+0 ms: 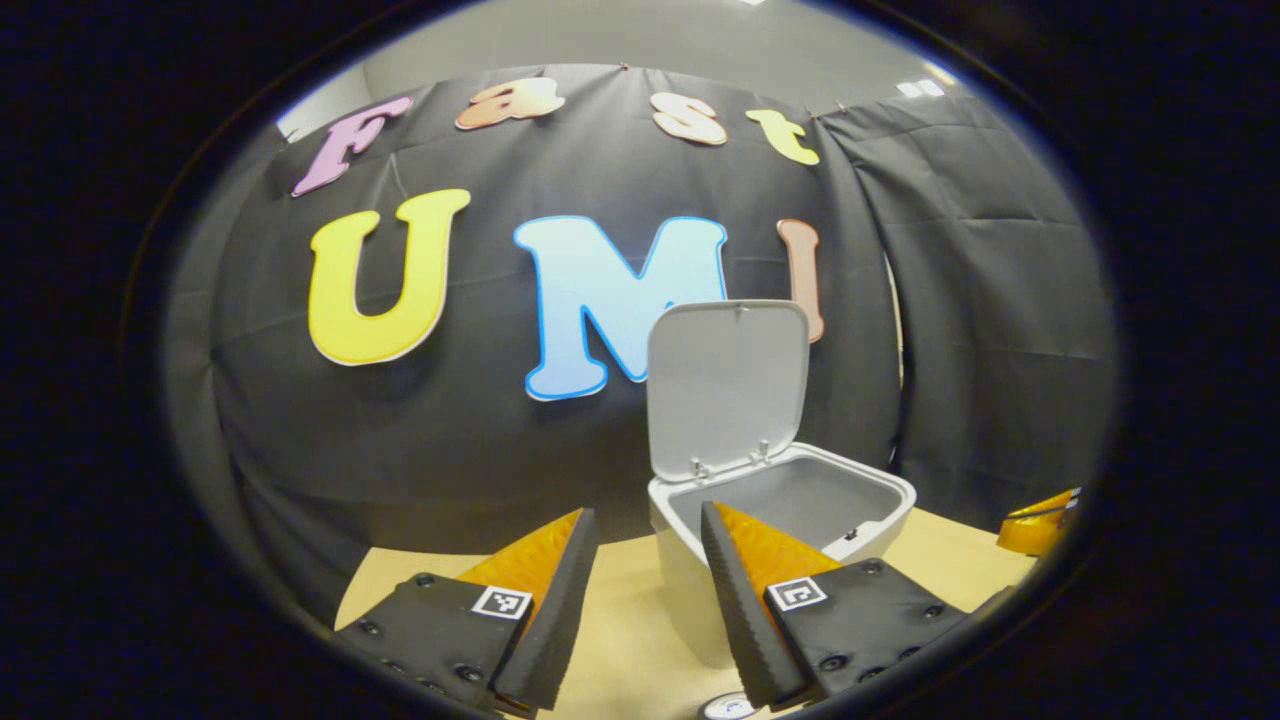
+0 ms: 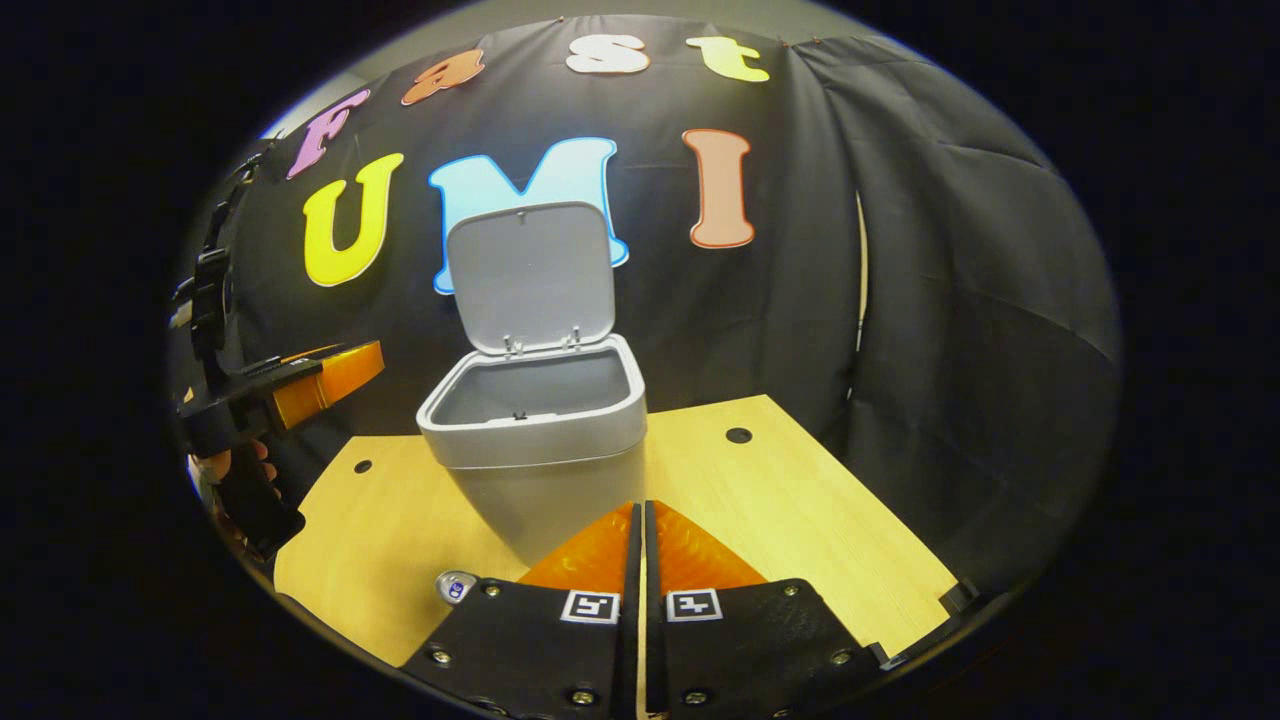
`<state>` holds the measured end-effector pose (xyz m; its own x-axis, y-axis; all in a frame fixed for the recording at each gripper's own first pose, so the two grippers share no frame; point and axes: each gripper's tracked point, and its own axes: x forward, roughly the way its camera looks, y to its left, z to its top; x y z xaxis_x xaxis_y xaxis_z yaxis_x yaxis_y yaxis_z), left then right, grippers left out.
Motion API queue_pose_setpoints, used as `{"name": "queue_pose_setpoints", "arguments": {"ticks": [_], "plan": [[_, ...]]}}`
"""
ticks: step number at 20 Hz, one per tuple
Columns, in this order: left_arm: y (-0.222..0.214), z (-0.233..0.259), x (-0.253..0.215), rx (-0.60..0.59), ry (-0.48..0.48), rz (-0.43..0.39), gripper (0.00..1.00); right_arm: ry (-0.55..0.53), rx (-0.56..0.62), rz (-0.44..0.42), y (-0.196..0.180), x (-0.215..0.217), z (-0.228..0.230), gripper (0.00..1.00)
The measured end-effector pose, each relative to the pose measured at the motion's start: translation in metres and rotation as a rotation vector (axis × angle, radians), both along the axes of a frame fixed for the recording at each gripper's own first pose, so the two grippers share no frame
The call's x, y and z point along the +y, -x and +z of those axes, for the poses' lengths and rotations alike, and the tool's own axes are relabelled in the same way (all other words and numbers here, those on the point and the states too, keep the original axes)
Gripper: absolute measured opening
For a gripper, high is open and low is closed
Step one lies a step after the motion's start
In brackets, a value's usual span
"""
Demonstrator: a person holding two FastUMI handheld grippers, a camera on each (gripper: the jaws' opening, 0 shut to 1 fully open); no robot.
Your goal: Press the lid of the desktop garbage bin to open it, pick up the crumpled paper on the desktop and throw it into the bin, then pick up the pop can on the desktop and drop it into the bin, and finally close the garbage bin lid.
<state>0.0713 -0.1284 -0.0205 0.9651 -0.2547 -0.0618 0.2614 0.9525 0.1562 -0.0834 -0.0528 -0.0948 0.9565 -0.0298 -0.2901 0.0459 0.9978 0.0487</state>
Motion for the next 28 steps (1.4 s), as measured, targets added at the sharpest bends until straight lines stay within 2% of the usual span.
{"name": "queue_pose_setpoints", "arguments": {"ticks": [3, 4, 5, 7, 12, 16, 23, 24, 25, 28], "plan": [[0.008, 0.002, 0.03, 0.001, 0.008, 0.059, 0.77, -0.013, 0.011, 0.07, -0.008, 0.025, -0.003, 0.03], [0.011, 0.002, 0.041, 0.001, 0.01, 0.08, 0.71, -0.012, 0.014, 0.091, -0.01, 0.033, -0.004, 0.04], [0.015, 0.003, 0.051, -0.001, 0.011, 0.102, 0.71, -0.014, 0.018, 0.113, -0.014, 0.041, -0.006, 0.05], [0.021, 0.006, 0.073, -0.004, 0.013, 0.145, 0.71, -0.026, 0.03, 0.163, -0.019, 0.058, -0.01, 0.13], [0.038, 0.008, 0.119, -0.005, 0.022, 0.242, 0.71, -0.029, 0.058, 0.271, -0.023, 0.096, -0.017, 0.72], [0.052, 0.006, 0.149, -0.001, 0.036, 0.307, 0.71, -0.019, 0.102, 0.349, -0.026, 0.122, -0.031, 0.98], [0.071, 0.007, 0.195, -0.005, 0.044, 0.405, 0.71, 0.067, 0.198, 0.428, -0.032, 0.154, -0.068, 0.98], [0.073, 0.007, 0.2, -0.004, 0.047, 0.418, 0.67, 0.086, 0.218, 0.429, -0.034, 0.155, -0.074, 0.98], [0.074, 0.005, 0.206, -0.004, 0.051, 0.432, 0.71, 0.103, 0.237, 0.434, -0.034, 0.159, -0.081, 0.98], [0.081, 0.002, 0.22, 0.0, 0.063, 0.465, 0.71, 0.132, 0.286, 0.464, -0.037, 0.169, -0.1, 0.98]]}}
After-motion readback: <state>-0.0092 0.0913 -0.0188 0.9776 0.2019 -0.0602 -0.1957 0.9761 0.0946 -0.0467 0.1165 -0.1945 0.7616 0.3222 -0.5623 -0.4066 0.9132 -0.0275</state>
